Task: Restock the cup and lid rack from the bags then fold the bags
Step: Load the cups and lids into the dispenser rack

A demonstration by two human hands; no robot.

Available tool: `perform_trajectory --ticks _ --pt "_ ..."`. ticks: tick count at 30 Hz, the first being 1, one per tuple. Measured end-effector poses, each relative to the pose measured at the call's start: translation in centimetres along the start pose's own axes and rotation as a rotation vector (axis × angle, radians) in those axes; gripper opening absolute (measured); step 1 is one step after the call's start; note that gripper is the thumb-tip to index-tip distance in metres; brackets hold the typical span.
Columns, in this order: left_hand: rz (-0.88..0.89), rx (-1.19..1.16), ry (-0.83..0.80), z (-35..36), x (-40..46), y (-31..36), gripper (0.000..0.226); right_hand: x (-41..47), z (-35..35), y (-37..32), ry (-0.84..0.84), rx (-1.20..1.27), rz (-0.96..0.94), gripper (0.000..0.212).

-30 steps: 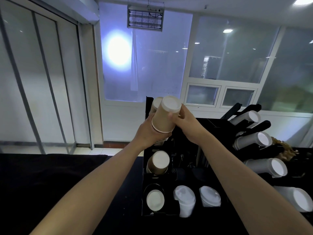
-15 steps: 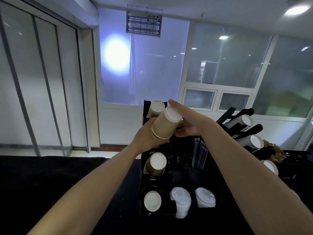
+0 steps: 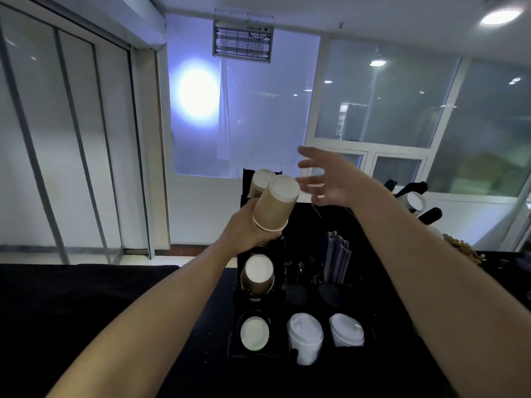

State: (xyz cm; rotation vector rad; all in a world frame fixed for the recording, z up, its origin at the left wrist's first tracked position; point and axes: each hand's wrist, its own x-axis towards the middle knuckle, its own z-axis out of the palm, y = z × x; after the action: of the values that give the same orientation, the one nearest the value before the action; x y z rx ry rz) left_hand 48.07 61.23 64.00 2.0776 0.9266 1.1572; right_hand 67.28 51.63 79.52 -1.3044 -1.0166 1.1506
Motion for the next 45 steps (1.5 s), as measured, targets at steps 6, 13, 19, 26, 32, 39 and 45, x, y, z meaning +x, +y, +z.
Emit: perform_trajectory --ticks 6,13,19,26,32,39,45 --pt "0.012 0.008 0.004 0.3 -0.1 1.0 0.079 -0.5 2.7 2.5 0.118 -0.469 -0.261 0.054" --pt "0.024 -0.038 0.095 -0.4 0.2 3.7 0.078 -1.6 3.9 4.3 0.067 -0.509 -0.515 0.085" --pt "0.074 -0.071 0.161 -0.6 0.2 8.2 0.083 -4.1 4.4 2.8 0.225 -0.390 -0.703 0.085" --pt "0.196 -0.170 0.274 -0.9 -3.0 15.6 0.077 -9.9 3.9 -1.0 0.292 -0.230 -0.896 0.068" --pt "0.207 -0.091 0.258 1.5 -8.7 19.2 0.072 -14.6 1.1 -0.2 0.281 -0.031 -0.856 0.061" --pt "-0.021 -0.004 -0.011 8.5 -17.7 18.0 0.074 -17.8 -5.0 10.0 0.359 0.130 -0.618 0.055" --pt "-0.284 -0.154 -0.265 13.9 -23.9 14.8 0.071 -19.0 -8.0 19.6 0.361 0.114 -0.330 0.050"
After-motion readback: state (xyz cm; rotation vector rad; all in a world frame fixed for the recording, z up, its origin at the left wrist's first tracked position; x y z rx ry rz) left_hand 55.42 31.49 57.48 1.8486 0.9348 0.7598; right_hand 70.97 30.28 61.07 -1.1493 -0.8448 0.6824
